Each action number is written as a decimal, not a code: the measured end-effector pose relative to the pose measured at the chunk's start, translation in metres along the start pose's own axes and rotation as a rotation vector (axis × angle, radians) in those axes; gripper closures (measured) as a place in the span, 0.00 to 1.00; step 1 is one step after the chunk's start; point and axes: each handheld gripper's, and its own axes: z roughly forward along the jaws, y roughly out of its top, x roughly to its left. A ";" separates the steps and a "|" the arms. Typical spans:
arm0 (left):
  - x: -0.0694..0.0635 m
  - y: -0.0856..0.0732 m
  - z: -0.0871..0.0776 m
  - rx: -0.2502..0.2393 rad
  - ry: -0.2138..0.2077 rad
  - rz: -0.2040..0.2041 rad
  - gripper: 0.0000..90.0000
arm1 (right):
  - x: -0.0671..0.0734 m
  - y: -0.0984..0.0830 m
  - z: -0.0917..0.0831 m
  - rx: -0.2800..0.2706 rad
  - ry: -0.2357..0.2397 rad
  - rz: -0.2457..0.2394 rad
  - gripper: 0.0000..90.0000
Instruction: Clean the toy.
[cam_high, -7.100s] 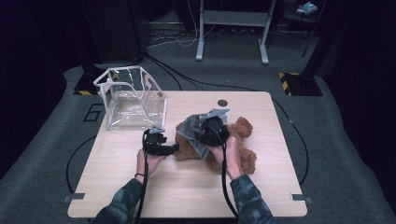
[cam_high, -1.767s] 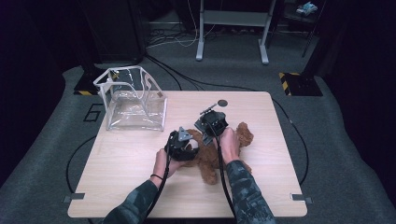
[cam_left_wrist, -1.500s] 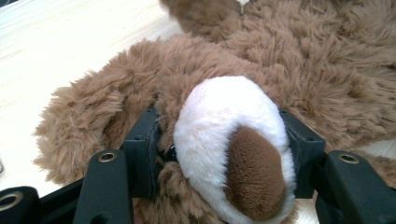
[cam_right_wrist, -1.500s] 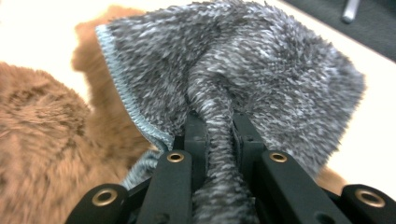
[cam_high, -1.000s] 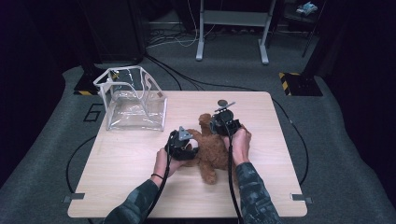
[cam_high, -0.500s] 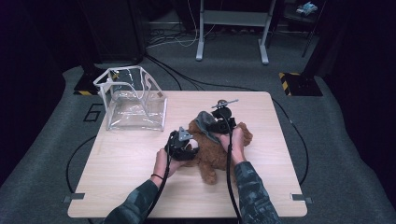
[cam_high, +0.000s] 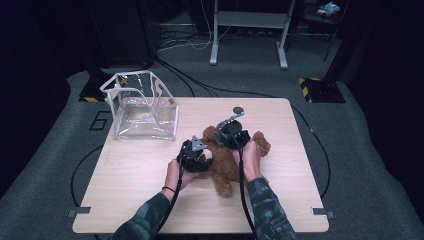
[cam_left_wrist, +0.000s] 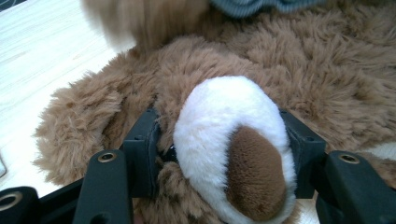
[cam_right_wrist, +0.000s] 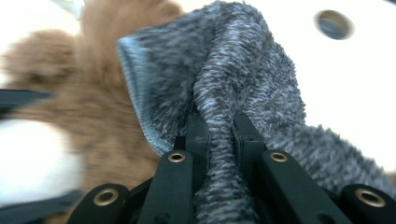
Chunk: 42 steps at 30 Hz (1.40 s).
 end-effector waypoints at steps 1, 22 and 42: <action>0.000 0.000 0.000 -0.003 -0.002 -0.006 0.46 | 0.003 0.001 0.001 -0.010 0.020 -0.018 0.89; 0.000 0.001 0.002 0.003 0.003 -0.018 0.46 | -0.079 -0.050 -0.007 0.124 -0.271 0.099 0.89; -0.002 -0.002 0.003 -0.006 0.012 -0.038 0.45 | -0.043 -0.033 -0.017 0.007 -0.143 0.033 0.88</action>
